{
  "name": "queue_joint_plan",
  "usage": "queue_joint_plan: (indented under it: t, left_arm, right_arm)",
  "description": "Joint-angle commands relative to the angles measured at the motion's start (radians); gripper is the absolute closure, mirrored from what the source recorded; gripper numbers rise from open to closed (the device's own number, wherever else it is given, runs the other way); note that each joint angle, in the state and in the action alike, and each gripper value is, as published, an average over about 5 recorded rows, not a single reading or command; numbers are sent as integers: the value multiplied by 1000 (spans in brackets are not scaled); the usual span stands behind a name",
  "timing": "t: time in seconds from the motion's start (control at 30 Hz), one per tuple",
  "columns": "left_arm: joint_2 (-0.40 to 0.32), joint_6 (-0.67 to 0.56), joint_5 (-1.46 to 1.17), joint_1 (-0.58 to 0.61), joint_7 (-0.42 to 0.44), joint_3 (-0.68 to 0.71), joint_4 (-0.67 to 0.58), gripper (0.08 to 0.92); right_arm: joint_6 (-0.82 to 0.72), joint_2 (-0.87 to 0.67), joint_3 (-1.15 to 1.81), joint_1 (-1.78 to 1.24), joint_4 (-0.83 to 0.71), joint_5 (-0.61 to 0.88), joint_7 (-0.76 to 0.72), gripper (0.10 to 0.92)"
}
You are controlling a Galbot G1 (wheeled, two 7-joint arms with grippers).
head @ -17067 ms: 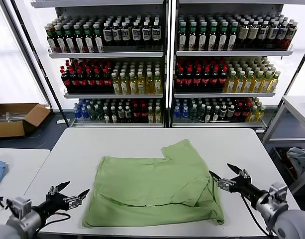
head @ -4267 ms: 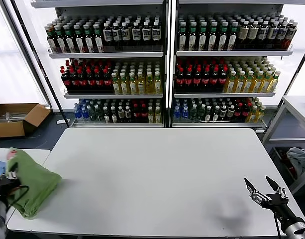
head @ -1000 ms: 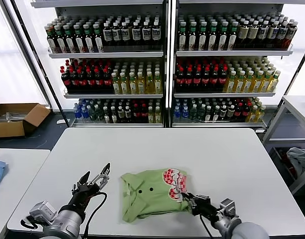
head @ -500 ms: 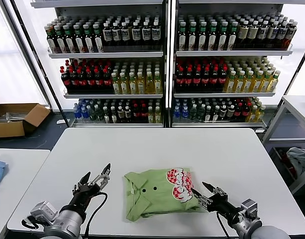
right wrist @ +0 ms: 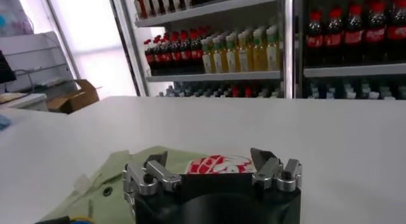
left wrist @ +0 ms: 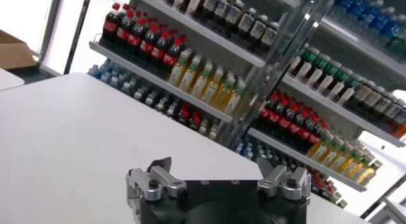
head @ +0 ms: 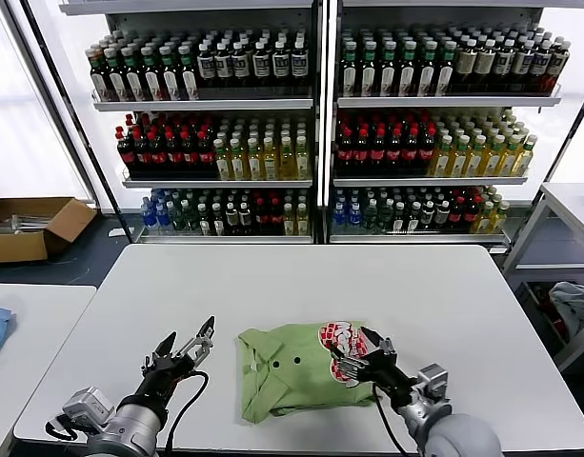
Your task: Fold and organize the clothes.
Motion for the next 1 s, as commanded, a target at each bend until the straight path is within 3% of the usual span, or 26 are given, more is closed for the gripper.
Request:
queue_joint_plan:
  t: [0.03, 0.33, 0.53, 0.67, 1.0]
  left_arm:
    - [-5, -2, 5, 0, 2, 4, 8, 177]
    - [-13, -2, 11, -2, 7, 14, 10, 177]
    - [-6, -2, 10, 1, 6, 6, 2, 177]
    - [-10, -2, 12, 2, 6, 8, 2, 177]
    - [-20, -3, 25, 11, 7, 3, -6, 177]
  right_arm:
    - [-111, 54, -146, 71, -132, -31, 105, 203]
    - [-143, 26, -112, 26, -28, 1, 115, 203]
    - [-61, 44, -114, 75, 44, -40, 115, 203]
    - [-36, 73, -170, 129, 0, -103, 106, 203]
    - [-147, 128, -310, 165, -193, -215, 162, 203]
